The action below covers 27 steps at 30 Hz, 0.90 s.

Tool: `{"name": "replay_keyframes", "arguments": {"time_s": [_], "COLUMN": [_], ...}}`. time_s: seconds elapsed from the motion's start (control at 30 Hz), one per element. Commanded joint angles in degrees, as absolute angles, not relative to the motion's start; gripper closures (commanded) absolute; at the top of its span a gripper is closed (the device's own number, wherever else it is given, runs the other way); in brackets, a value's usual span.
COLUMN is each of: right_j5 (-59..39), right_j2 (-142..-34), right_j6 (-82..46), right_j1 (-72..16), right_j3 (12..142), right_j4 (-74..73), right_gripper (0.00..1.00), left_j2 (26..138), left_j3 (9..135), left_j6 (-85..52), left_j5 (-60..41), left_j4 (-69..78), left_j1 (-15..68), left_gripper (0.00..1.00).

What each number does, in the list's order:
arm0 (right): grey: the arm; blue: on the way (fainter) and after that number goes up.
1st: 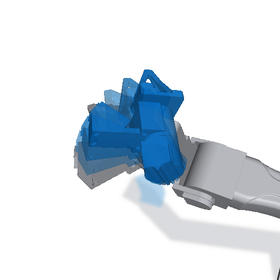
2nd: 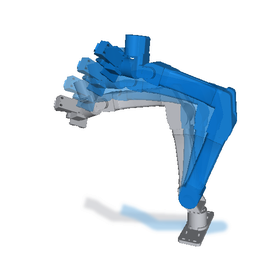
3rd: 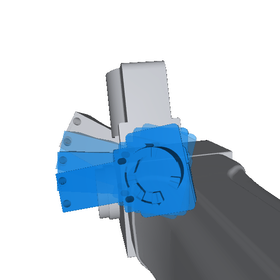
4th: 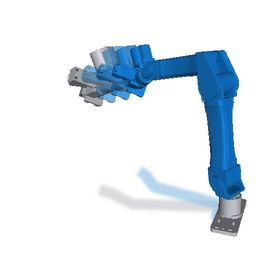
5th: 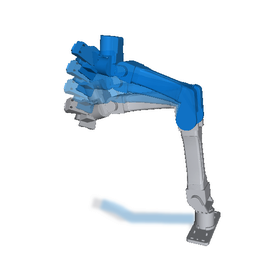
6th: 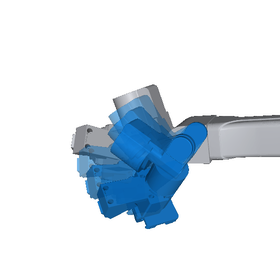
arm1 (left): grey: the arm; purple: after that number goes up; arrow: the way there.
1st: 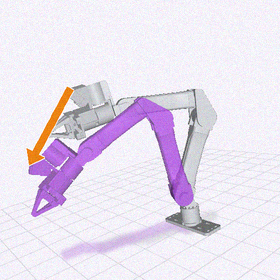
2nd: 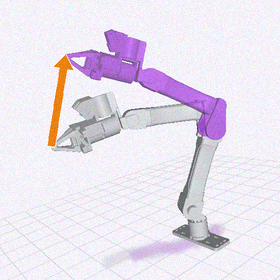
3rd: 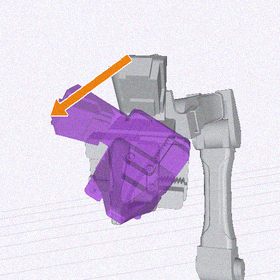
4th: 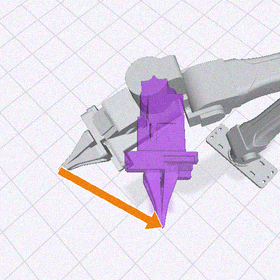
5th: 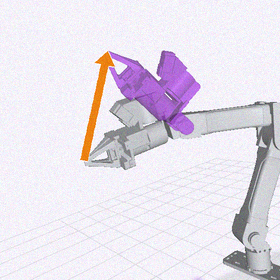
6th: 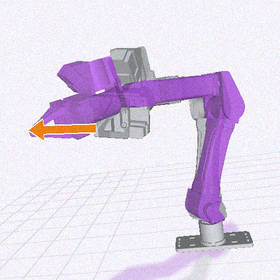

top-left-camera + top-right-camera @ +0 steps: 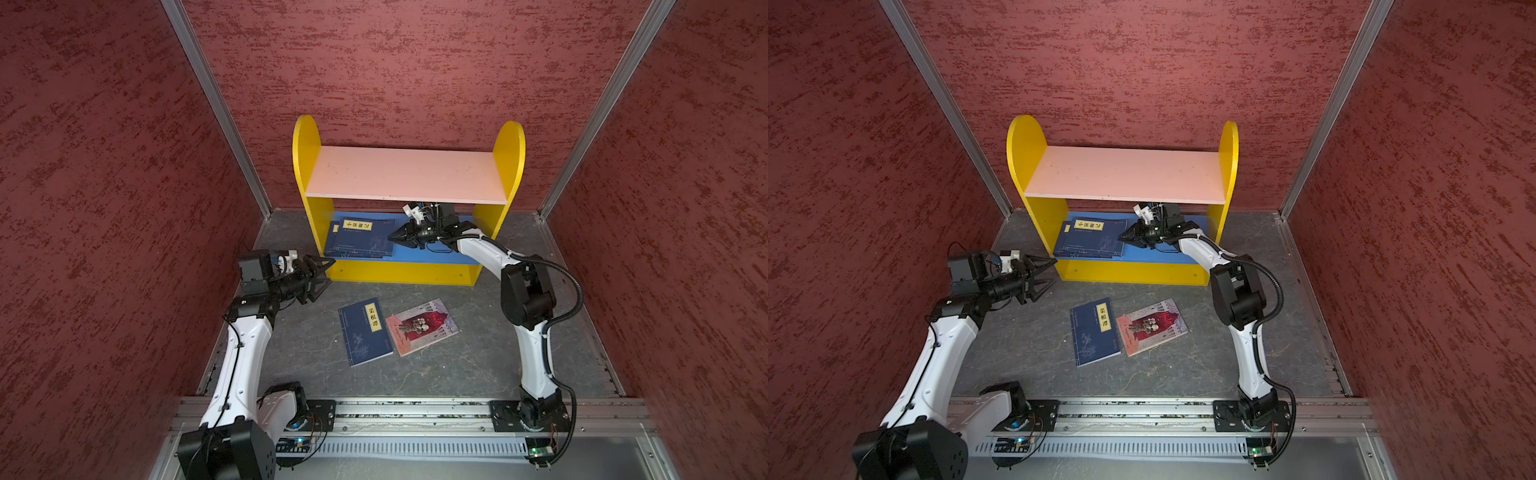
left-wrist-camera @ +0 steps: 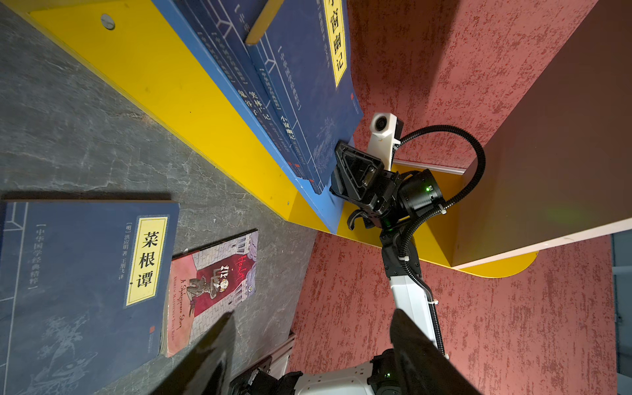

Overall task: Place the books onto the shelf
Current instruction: 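Push the right gripper along the stacked books toward the shelf back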

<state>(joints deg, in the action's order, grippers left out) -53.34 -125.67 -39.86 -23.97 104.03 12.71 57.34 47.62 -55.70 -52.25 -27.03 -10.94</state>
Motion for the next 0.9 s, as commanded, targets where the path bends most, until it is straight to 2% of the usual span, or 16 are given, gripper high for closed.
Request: {"name": "replay_keyframes", "arguments": {"time_s": [0.0,0.13,0.3,0.5,0.87], "right_j5": [-50.8,-46.1,-44.8,-48.5,-48.8], "right_j2": [-126.5,-124.5,-119.9,-116.7,-117.7], "right_j6": [-37.4,-36.0,-39.7,-46.2,-48.0], "right_j1": [-24.5,-24.5,-24.5,-24.6,-25.3], "right_j3": [106.8,106.4,100.1,91.8,90.9], "right_j4": [16.0,18.2,12.0,1.6,-1.6], "right_gripper": [0.73,0.63,0.61,0.65,0.71], "left_j2": [57.1,57.0,57.0,57.1,56.8], "left_j3": [46.8,46.8,46.6,46.5,46.6], "left_j6": [-55.3,-55.3,-55.4,-55.5,-55.5], "left_j5": [-52.9,-53.0,-53.1,-53.1,-53.3], "left_j4": [-26.5,-26.5,-26.2,-26.2,-26.5], "left_j1": [-11.4,-11.6,-11.5,-11.5,-11.6], "left_gripper": [0.28,0.28,0.28,0.28,0.28]}}
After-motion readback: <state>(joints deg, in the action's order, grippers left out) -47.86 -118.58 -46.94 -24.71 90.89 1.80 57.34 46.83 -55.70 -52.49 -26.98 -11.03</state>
